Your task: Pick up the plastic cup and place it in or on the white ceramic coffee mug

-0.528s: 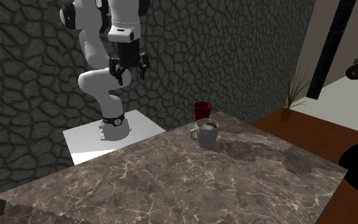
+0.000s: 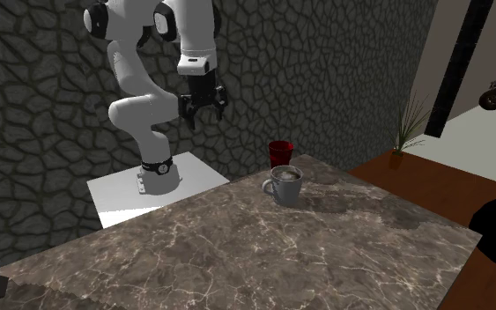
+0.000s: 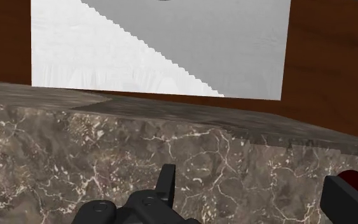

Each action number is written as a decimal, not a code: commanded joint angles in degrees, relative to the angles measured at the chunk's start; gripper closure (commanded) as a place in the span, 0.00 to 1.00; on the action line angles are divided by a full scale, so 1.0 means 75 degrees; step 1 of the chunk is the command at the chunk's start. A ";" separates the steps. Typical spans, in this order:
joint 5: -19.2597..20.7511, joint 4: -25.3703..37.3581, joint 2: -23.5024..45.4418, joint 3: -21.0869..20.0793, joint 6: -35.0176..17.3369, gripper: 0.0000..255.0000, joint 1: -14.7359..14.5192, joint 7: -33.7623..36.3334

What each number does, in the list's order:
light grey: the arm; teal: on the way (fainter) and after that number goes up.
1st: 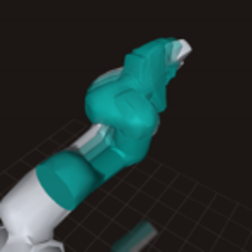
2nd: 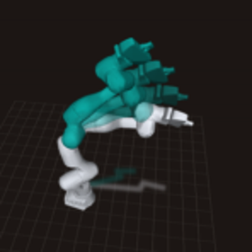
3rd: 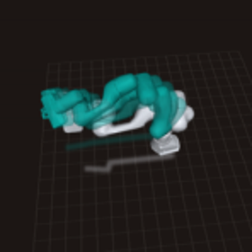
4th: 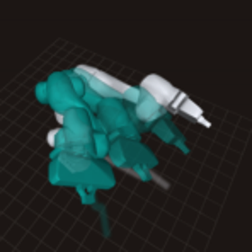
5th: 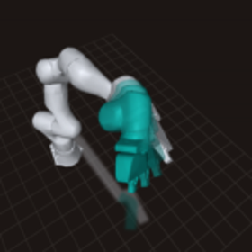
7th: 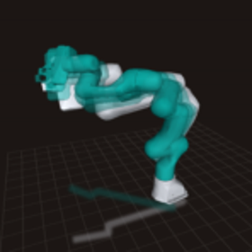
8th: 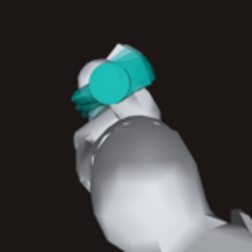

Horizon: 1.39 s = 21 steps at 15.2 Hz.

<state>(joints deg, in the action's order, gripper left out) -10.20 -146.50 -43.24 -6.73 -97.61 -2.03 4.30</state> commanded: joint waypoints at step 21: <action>-0.1556 -0.0032 0.3360 -0.3100 -0.5597 0.00 -0.0523 0.3044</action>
<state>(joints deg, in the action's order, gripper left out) -21.95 -146.55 -18.93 -29.68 -138.41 -6.06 27.04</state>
